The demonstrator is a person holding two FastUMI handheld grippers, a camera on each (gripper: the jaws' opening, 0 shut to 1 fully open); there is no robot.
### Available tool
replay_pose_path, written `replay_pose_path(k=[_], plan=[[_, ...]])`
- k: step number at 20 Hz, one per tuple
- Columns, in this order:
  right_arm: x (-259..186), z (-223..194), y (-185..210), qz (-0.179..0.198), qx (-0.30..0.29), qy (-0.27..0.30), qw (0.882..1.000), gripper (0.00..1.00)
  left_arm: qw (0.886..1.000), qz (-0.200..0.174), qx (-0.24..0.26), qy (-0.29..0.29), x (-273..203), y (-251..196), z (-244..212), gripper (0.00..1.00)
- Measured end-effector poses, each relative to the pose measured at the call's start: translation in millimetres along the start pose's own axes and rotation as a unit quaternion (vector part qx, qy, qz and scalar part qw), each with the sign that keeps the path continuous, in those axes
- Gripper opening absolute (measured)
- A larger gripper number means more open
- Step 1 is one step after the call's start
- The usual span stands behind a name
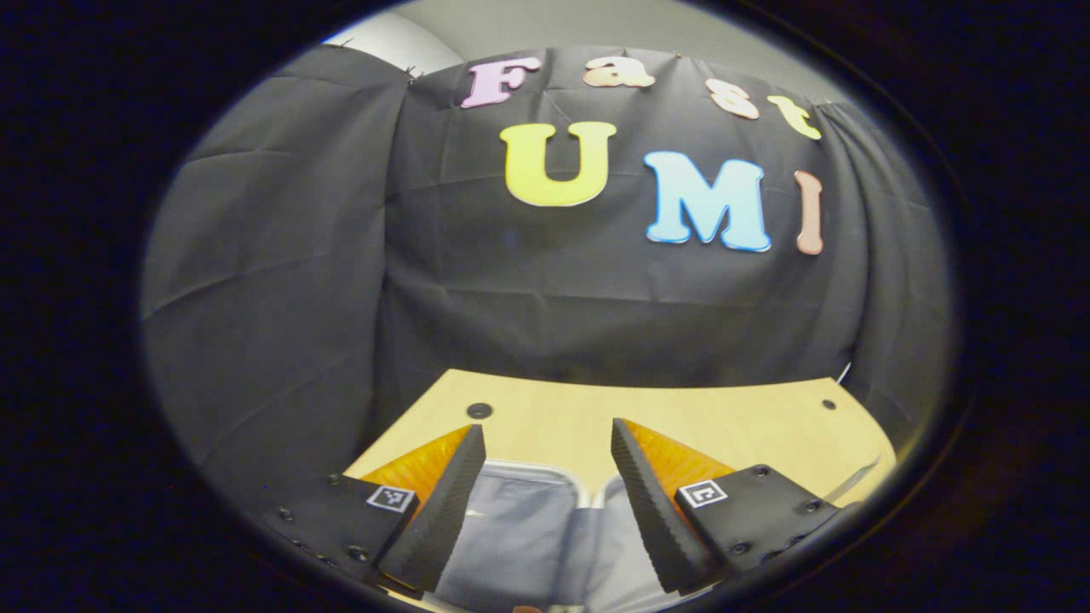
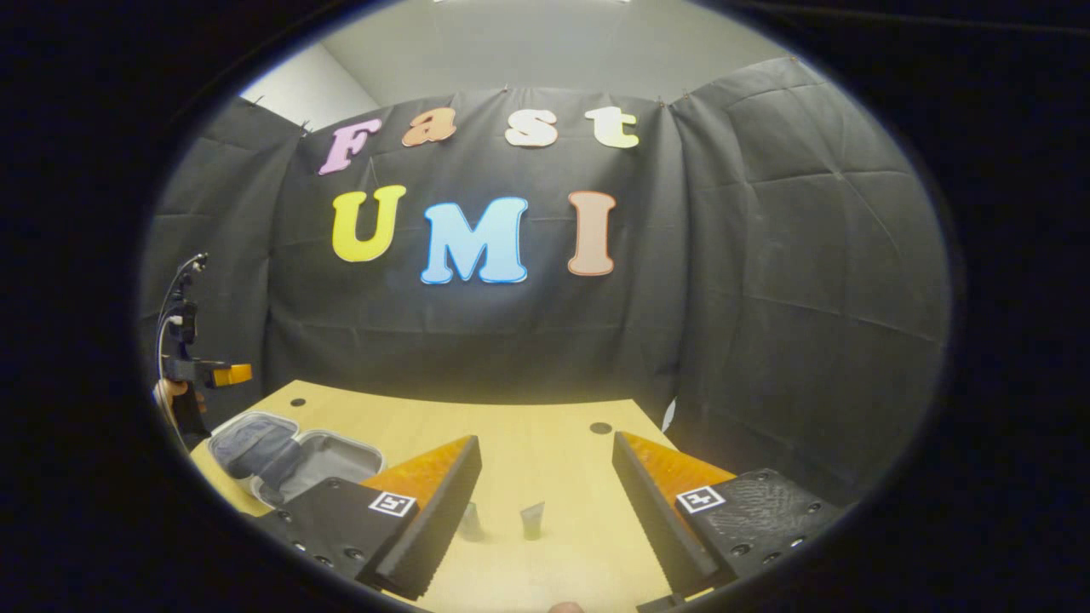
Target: First open the suitcase, pack the skin care products into it, and then close the suitcase.
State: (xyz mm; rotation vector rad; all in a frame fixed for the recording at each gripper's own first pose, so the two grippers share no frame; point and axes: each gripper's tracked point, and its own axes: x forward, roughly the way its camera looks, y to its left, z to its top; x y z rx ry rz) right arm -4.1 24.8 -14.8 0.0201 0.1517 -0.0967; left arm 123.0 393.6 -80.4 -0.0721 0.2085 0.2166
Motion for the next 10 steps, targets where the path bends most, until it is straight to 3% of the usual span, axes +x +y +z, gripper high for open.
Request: replay_pose_path(k=[7, 10], plan=[[8.3, -15.0, -26.4, 0.014, 0.010, 0.014, 1.000, 0.95, 0.992, -0.118, -0.023, -0.033, -23.1, -201.8, -24.4, 0.94], [12.1, -19.1, -34.0, 0.024, 0.006, 0.019, 1.000, 0.95, 0.988, -0.150, -0.021, -0.023, -24.6, -267.9, -50.5, 0.93]])
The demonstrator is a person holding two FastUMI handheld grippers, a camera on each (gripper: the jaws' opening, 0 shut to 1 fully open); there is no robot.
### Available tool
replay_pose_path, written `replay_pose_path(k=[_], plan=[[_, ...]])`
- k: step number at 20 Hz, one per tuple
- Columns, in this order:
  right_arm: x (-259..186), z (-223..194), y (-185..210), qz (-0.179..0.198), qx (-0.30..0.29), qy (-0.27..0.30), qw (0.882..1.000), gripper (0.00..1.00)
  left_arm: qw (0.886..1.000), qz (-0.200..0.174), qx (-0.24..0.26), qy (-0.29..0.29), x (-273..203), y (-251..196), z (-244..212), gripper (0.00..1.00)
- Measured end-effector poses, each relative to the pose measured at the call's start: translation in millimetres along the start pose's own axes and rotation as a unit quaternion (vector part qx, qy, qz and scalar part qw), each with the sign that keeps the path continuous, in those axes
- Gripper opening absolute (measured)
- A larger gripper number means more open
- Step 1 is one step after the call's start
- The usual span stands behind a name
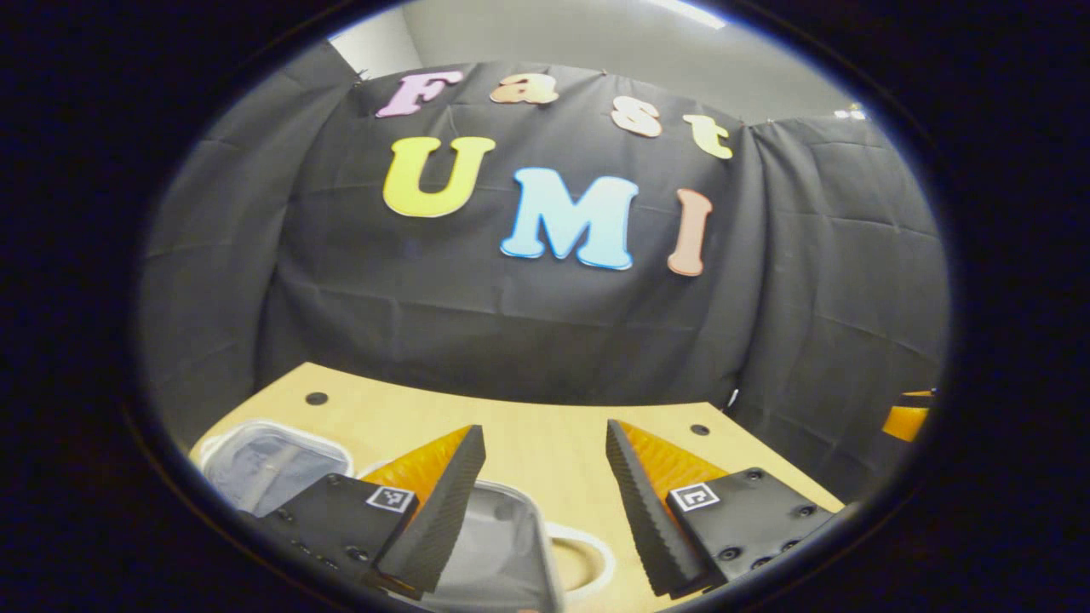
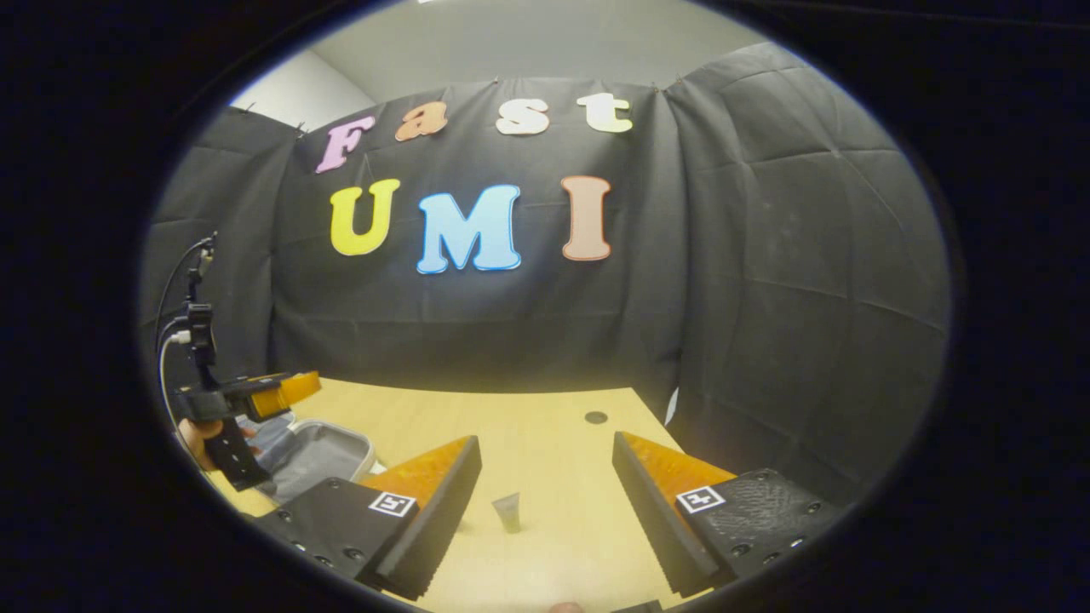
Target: First open the suitcase, pack the skin care products into it, and then close the suitcase.
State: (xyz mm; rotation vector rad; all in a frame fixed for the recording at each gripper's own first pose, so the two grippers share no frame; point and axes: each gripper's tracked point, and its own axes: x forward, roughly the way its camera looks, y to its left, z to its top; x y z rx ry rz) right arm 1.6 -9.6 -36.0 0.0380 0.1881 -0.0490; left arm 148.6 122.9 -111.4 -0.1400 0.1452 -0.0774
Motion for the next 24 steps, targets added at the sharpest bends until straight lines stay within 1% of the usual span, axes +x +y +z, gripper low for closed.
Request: replay_pose_path(k=[3, 4, 5, 7, 10, 12, 14, 15, 16, 17, 20, 22, 24], plan=[[5.6, -2.5, -7.0, 0.010, 0.000, 0.003, 1.000, 0.94, 1.000, -0.025, -0.009, 0.012, 8.6, -56.4, -30.3, 0.93], [8.3, -5.2, -8.1, 0.015, 0.003, 0.006, 1.000, 0.94, 0.999, -0.034, -0.007, 0.008, 10.6, -75.7, -35.9, 0.96], [10.5, -6.9, -8.7, 0.019, 0.006, 0.008, 1.000, 0.95, 0.999, -0.041, 0.000, 0.005, 12.5, -93.2, -39.8, 0.93], [13.5, -10.1, -9.2, 0.027, 0.007, 0.011, 1.000, 0.95, 0.999, -0.048, 0.018, 0.004, 19.0, -123.0, -52.3, 0.93], [17.6, -15.4, -12.6, 0.037, -0.001, 0.015, 0.999, 0.95, 0.998, -0.063, 0.031, 0.003, 24.4, -156.0, -78.2, 0.93], [22.7, -19.8, -13.2, 0.044, -0.001, 0.021, 0.999, 0.95, 0.996, -0.068, 0.051, -0.005, 25.8, -171.6, -90.8, 0.93], [27.1, -25.3, -13.7, 0.051, 0.003, 0.029, 0.998, 0.95, 0.995, -0.071, 0.070, -0.009, 28.8, -179.4, -111.4, 0.93], [29.3, -28.1, -13.6, 0.054, 0.003, 0.034, 0.998, 0.95, 0.995, -0.071, 0.075, -0.006, 33.2, -179.3, -127.1, 0.96], [31.5, -33.4, -13.6, 0.057, 0.002, 0.039, 0.998, 0.95, 0.994, -0.070, 0.078, 0.002, 37.3, -178.3, -143.4, 0.93], [33.1, -36.6, -14.2, 0.059, -0.001, 0.043, 0.997, 0.95, 0.994, -0.068, 0.080, 0.013, 41.4, -174.6, -160.0, 0.93], [40.1, -52.3, -12.9, 0.067, -0.009, 0.058, 0.996, 0.95, 0.994, -0.065, 0.079, 0.046, 52.6, -171.5, -208.4, 0.93], [45.1, -63.9, -7.9, 0.079, -0.009, 0.069, 0.994, 0.95, 0.992, -0.063, 0.085, 0.073, 65.8, -170.5, -236.2, 0.93], [52.1, -73.1, -2.1, 0.089, -0.011, 0.078, 0.993, 0.95, 0.990, -0.060, 0.092, 0.085, 74.1, -167.1, -253.4, 0.93]])
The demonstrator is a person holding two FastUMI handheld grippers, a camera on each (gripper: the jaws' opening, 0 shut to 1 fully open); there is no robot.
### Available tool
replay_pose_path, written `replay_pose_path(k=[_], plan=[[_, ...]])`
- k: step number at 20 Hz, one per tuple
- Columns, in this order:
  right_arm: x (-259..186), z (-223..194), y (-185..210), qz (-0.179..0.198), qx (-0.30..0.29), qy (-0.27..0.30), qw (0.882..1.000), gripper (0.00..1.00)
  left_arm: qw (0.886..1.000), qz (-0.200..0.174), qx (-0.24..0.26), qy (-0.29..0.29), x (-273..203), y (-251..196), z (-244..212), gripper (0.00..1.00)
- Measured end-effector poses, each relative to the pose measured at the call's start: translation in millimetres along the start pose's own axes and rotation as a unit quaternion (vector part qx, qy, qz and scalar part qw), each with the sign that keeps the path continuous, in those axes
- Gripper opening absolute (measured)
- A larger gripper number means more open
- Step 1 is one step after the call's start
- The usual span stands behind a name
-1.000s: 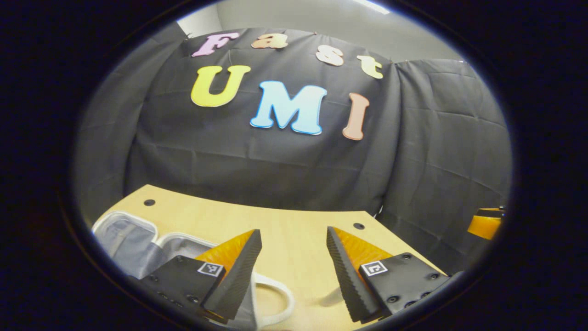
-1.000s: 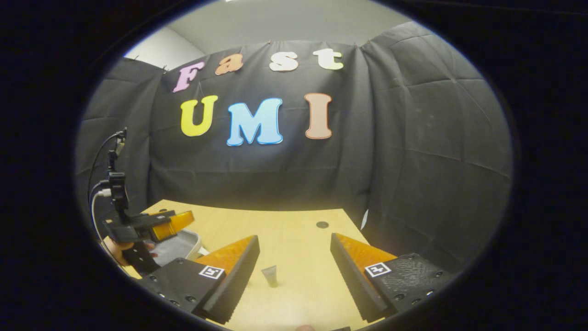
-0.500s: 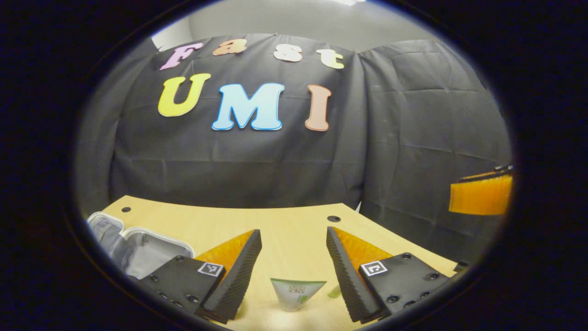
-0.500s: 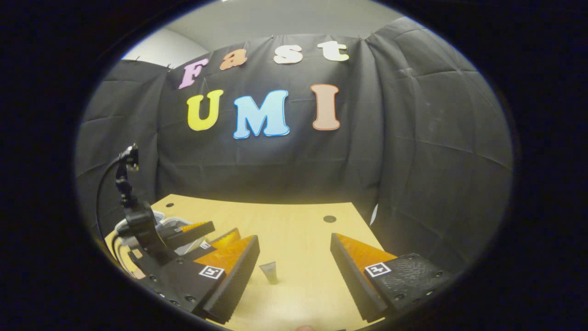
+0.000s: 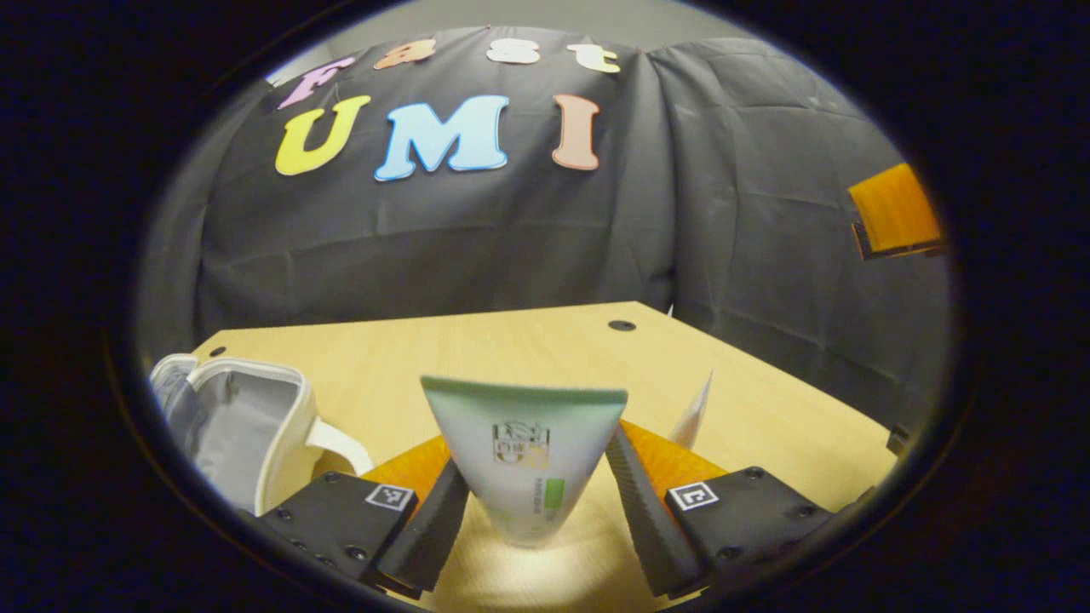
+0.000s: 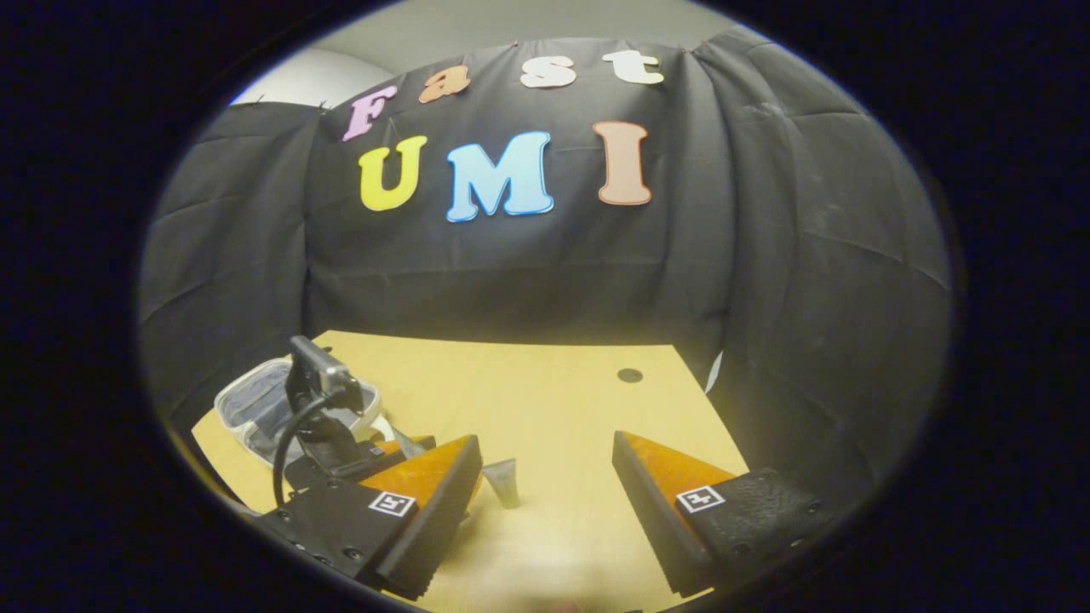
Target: First open the suitcase, pack the skin care products into it, and then close the suitcase.
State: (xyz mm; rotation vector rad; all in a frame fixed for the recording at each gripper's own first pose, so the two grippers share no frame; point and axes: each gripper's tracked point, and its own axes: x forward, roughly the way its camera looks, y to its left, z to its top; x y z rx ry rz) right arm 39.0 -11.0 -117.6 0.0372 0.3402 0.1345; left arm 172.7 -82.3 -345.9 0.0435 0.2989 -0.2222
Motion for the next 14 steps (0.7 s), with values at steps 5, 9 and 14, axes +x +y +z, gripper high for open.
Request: replay_pose_path(k=[5, 9, 14], plan=[[27.4, -10.4, 14.0, 0.022, 0.001, 0.013, 1.000, 0.95, 1.000, -0.010, 0.003, 0.019, -0.4, 6.6, -6.7, 0.66], [59.2, -23.1, 25.0, 0.045, 0.011, 0.028, 0.999, 0.95, 0.997, -0.017, -0.068, 0.031, -33.0, 21.2, 14.6, 0.63], [100.4, -74.7, 43.0, 0.070, 0.005, 0.094, 0.993, 0.93, 0.995, -0.001, -0.097, 0.036, -105.3, 58.2, 83.0, 0.61]])
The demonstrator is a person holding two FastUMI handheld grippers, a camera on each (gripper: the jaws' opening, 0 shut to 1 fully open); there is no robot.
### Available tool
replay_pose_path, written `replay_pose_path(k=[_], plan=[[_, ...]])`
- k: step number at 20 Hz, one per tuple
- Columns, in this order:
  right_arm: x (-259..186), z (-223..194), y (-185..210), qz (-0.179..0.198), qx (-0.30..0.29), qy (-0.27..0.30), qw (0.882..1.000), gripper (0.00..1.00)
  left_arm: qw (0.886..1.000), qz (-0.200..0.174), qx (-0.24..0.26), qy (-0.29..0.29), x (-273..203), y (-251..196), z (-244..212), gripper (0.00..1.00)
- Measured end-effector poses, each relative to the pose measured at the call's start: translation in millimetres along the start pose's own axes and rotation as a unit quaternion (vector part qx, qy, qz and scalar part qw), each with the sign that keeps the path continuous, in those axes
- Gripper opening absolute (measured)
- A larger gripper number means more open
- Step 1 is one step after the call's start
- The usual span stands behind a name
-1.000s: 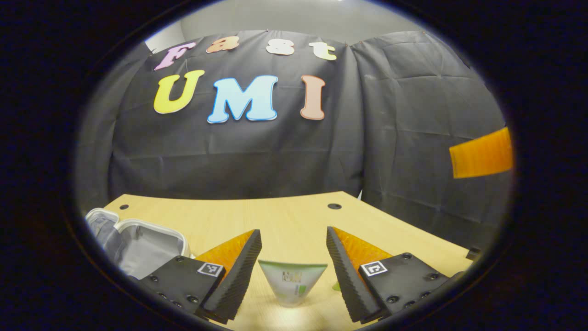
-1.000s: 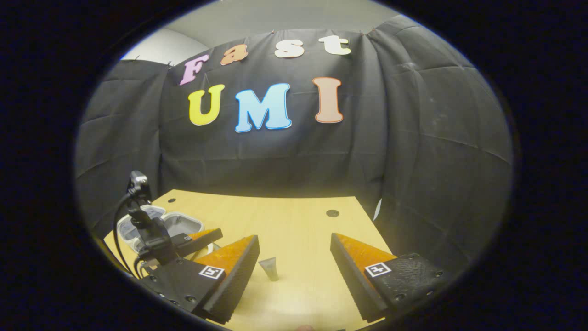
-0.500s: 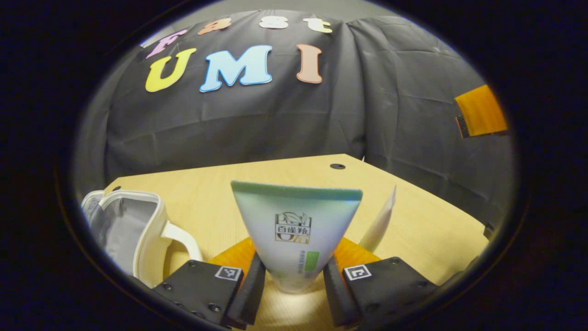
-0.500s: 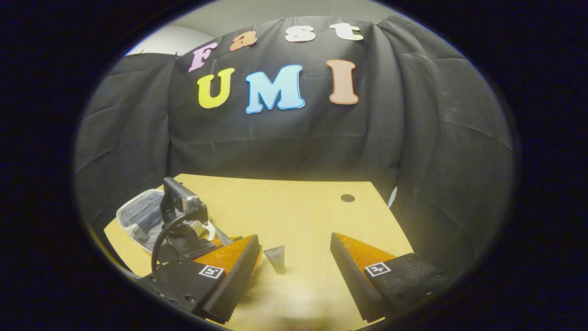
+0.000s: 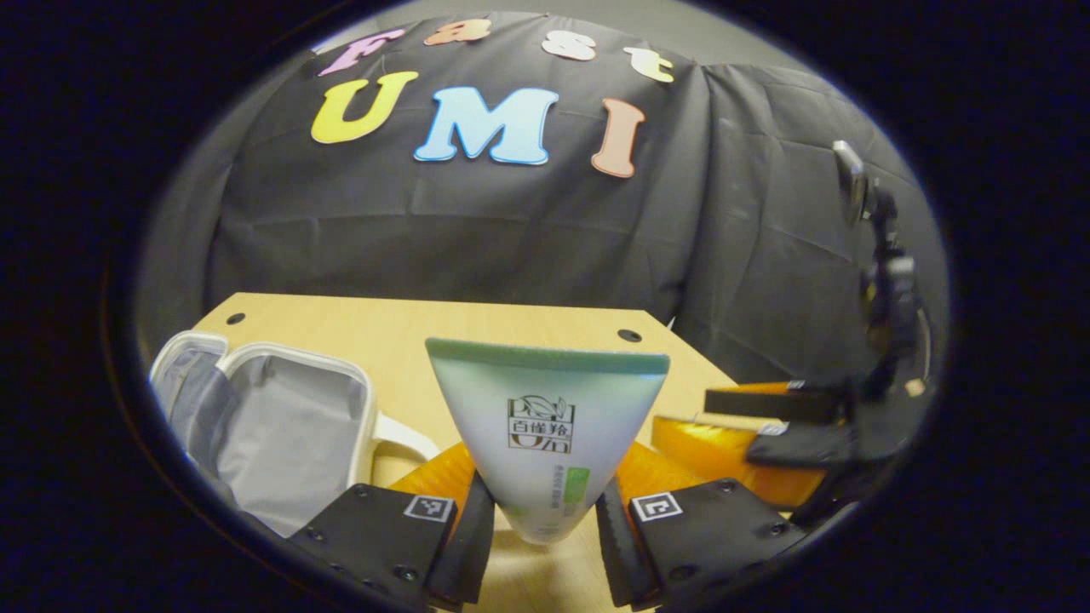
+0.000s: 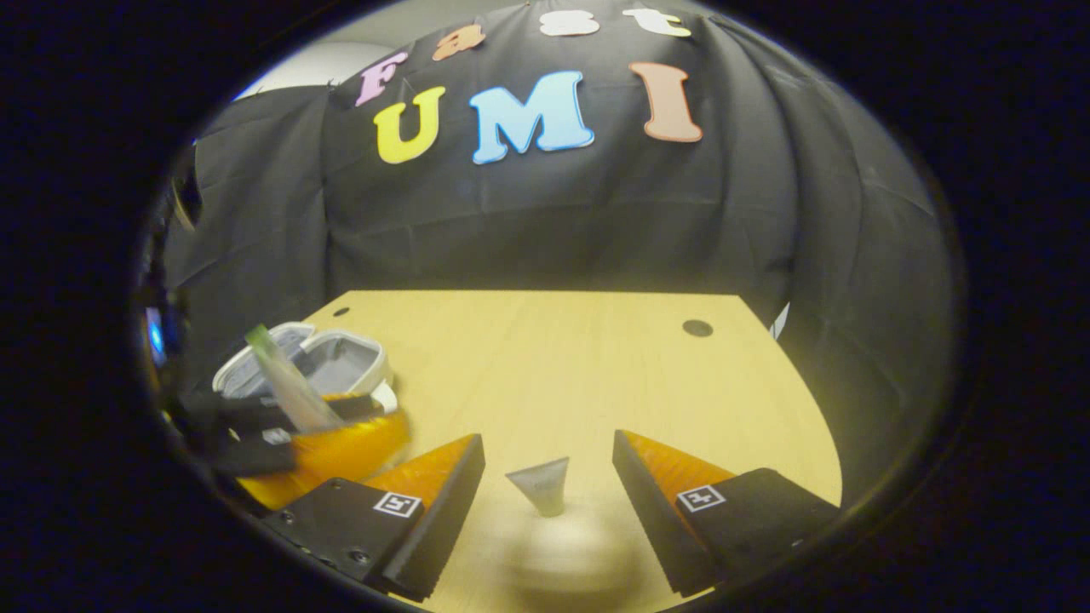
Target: First open the suitcase, pack the skin care products into it, and then close the suitcase.
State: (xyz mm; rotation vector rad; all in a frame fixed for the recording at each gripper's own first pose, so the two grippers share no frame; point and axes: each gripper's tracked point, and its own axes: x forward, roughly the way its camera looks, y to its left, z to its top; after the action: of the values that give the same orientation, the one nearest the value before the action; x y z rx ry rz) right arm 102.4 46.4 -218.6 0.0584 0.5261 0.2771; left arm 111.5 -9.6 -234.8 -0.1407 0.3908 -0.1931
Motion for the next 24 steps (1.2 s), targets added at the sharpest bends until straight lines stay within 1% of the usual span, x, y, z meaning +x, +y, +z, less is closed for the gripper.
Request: replay_pose_path(k=[1, 2, 3, 4, 5, 6, 8, 9, 10, 11, 14, 15, 16, 17, 18, 19, 20, 21, 22, 23, 24], plan=[[5.9, -6.6, 1.4, 0.001, 0.001, 0.010, 1.000, 0.90, 1.000, 0.005, -0.009, 0.004, -12.9, 10.8, 11.1, 0.61], [12.2, -13.3, 0.9, 0.000, 0.000, 0.020, 1.000, 0.82, 1.000, 0.012, -0.014, 0.014, -25.5, 22.7, 17.5, 0.61], [17.1, -20.7, 0.2, -0.001, -0.002, 0.031, 1.000, 0.77, 0.999, 0.021, -0.017, 0.024, -35.2, 39.9, 23.3, 0.59], [20.2, -32.3, -2.3, -0.005, -0.005, 0.043, 0.999, 0.66, 0.999, 0.030, -0.019, 0.034, -44.8, 56.7, 29.0, 0.61], [22.0, -38.8, -4.5, -0.013, -0.004, 0.056, 0.998, 0.60, 0.998, 0.039, -0.015, 0.041, -52.9, 74.1, 32.5, 0.63], [21.8, -44.9, -5.4, -0.019, 0.000, 0.064, 0.998, 0.41, 0.997, 0.050, -0.008, 0.053, -60.2, 94.8, 31.4, 0.61], [17.2, -44.7, -4.7, -0.037, 0.018, 0.074, 0.996, 0.33, 0.995, 0.068, 0.003, 0.078, -70.2, 135.8, 21.9, 0.61], [10.6, -43.9, -0.2, -0.042, 0.035, 0.075, 0.996, 0.31, 0.993, 0.073, 0.003, 0.093, -73.7, 156.9, 15.6, 0.61], [-0.6, -41.9, 7.9, -0.046, 0.051, 0.070, 0.995, 0.26, 0.992, 0.073, 0.003, 0.105, -75.5, 176.7, 12.4, 0.61], [-12.5, -40.4, 17.5, -0.052, 0.063, 0.067, 0.994, 0.29, 0.990, 0.077, 0.005, 0.119, -73.4, 194.6, 5.8, 0.61], [-48.0, -40.6, 66.0, -0.054, 0.094, 0.061, 0.992, 0.28, 0.980, 0.082, 0.019, 0.180, -62.5, 246.9, -20.7, 0.61], [-57.7, -40.4, 85.9, -0.048, 0.106, 0.061, 0.991, 0.28, 0.976, 0.079, 0.019, 0.200, -55.2, 260.0, -33.2, 0.64], [-64.1, -40.1, 105.7, -0.043, 0.119, 0.062, 0.990, 0.28, 0.972, 0.072, 0.017, 0.222, -48.2, 269.7, -45.2, 0.61], [-69.1, -38.8, 125.1, -0.036, 0.129, 0.063, 0.989, 0.28, 0.968, 0.068, 0.019, 0.239, -42.8, 275.5, -55.6, 0.61], [-72.5, -36.0, 140.8, -0.032, 0.138, 0.063, 0.988, 0.28, 0.965, 0.068, 0.022, 0.251, -38.7, 282.0, -62.8, 0.62], [-75.6, -32.3, 155.7, -0.028, 0.145, 0.062, 0.987, 0.31, 0.964, 0.064, 0.025, 0.257, -35.5, 286.7, -67.9, 0.65], [-76.4, -28.6, 170.3, -0.024, 0.150, 0.060, 0.987, 0.25, 0.964, 0.055, 0.029, 0.257, -33.3, 288.1, -68.7, 0.66], [-75.6, -23.7, 182.6, -0.020, 0.153, 0.060, 0.986, 0.28, 0.967, 0.053, 0.036, 0.247, -32.6, 289.3, -62.9, 0.67], [-73.9, -19.9, 194.6, -0.015, 0.156, 0.060, 0.986, 0.25, 0.971, 0.051, 0.046, 0.231, -30.9, 290.7, -52.3, 0.69], [-71.5, -13.2, 205.5, -0.007, 0.160, 0.059, 0.985, 0.25, 0.974, 0.051, 0.055, 0.213, -34.8, 292.6, -41.0, 0.73], [-67.7, -9.7, 216.2, 0.002, 0.162, 0.061, 0.985, 0.28, 0.977, 0.054, 0.061, 0.195, -38.8, 295.9, -28.3, 0.80]])
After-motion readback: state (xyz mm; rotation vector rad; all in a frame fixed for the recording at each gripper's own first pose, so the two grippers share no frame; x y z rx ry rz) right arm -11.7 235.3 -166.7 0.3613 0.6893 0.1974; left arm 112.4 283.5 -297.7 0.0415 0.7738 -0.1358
